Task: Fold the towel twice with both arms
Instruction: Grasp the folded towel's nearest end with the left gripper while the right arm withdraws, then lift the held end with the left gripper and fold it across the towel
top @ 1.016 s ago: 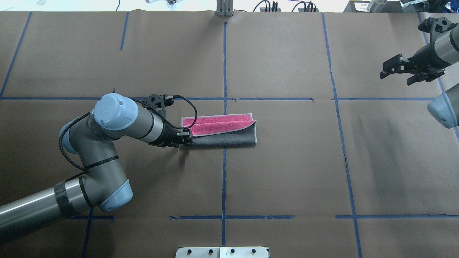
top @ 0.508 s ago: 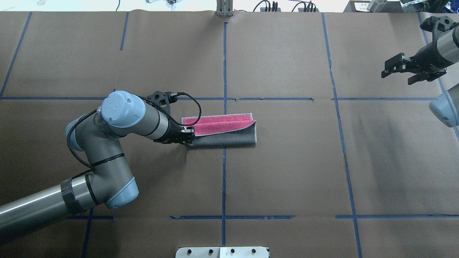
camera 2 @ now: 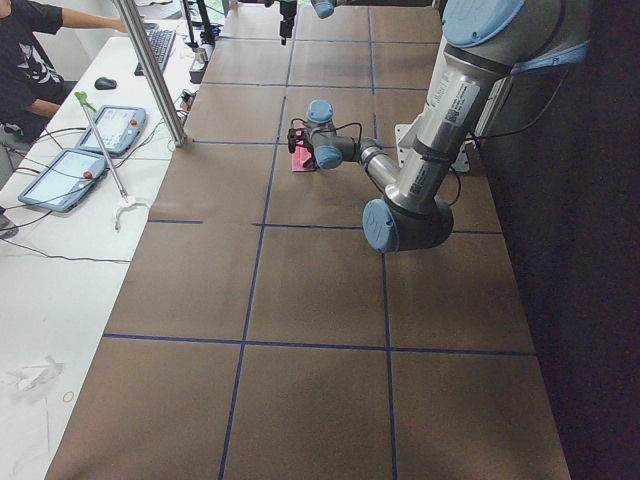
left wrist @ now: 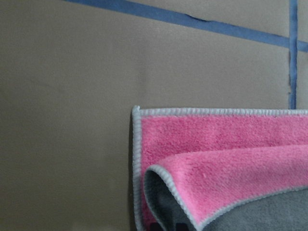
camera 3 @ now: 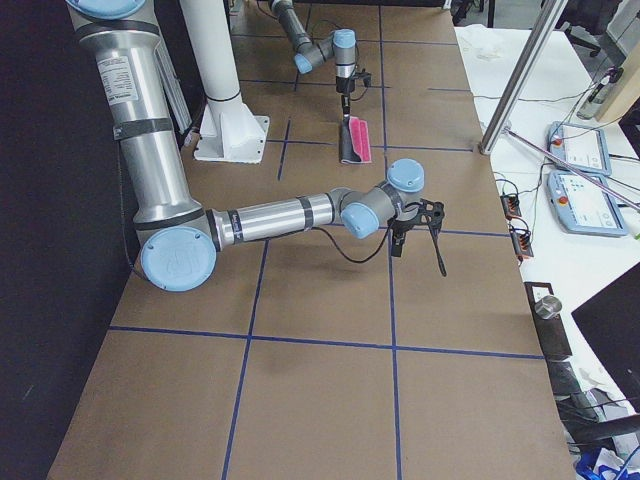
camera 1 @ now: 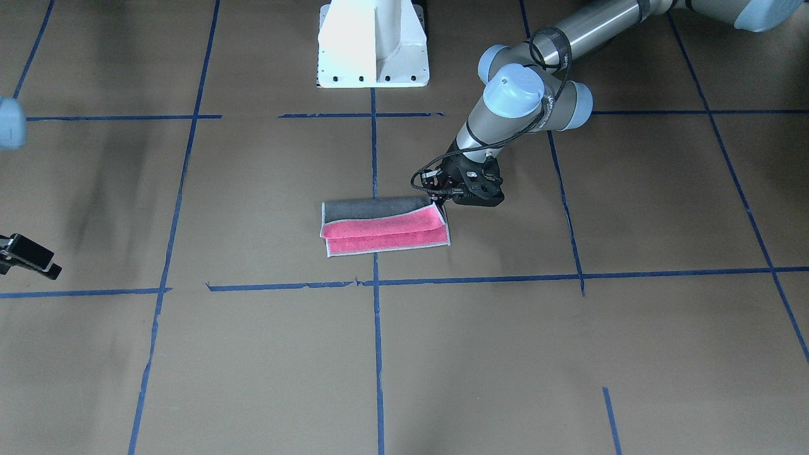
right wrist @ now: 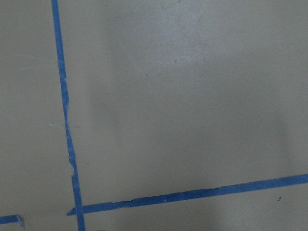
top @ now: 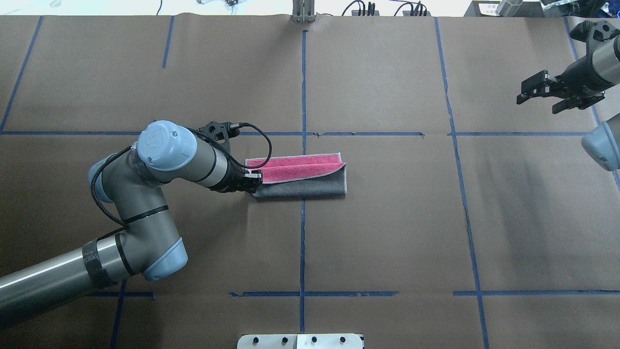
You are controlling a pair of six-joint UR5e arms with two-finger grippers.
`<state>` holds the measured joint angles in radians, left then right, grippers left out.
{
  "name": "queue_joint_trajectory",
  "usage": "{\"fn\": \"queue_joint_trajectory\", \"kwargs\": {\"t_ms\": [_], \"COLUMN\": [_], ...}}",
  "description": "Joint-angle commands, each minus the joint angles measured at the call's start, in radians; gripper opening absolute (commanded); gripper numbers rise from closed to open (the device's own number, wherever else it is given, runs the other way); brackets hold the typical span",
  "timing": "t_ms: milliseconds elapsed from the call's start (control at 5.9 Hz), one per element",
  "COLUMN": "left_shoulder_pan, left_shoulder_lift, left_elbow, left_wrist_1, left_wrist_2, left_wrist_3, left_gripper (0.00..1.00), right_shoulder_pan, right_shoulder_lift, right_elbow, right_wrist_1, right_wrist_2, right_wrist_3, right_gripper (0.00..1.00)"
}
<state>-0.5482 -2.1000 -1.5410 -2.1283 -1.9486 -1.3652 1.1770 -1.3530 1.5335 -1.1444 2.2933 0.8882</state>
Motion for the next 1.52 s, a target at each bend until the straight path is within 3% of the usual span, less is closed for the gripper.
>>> {"fn": "queue_joint_trajectory", "kwargs": {"t_ms": [0,169,508,678,1016,1355], "left_shoulder_pan": [-0.024,-0.025,-0.019,-0.007,0.016,0.016], "left_shoulder_lift": [-0.014,-0.035,-0.161,-0.207,-0.267,-0.404], "left_elbow": [-0.036,-0.112,-0.122,-0.108,-0.088,0.052], "left_wrist_1": [0.075,0.219,0.423,0.491,0.545,0.573], "left_wrist_2": [-0.006,-0.006,0.022,0.087,0.164,0.172], "left_wrist_3": [0.0,0.014,0.061,0.119,0.205,0.21], "left_gripper": [0.0,0.0,0.0,0.0,0.0,0.0], "right_shoulder_pan": [0.004,0.006,0.027,0.029,0.029,0.03], "right_shoulder_lift": [-0.001,0.0,-0.001,-0.003,-0.003,-0.003], "right_elbow": [0.001,-0.001,0.001,0.001,0.001,-0.001], "right_wrist_1": [-0.002,-0.002,-0.002,-0.002,-0.002,-0.002], "right_wrist_2": [0.0,0.0,0.024,0.026,0.026,0.026], "right_wrist_3": [0.0,0.0,-0.002,0.0,0.0,0.0], "right_gripper": [1.0,1.0,1.0,1.0,1.0,1.0]}}
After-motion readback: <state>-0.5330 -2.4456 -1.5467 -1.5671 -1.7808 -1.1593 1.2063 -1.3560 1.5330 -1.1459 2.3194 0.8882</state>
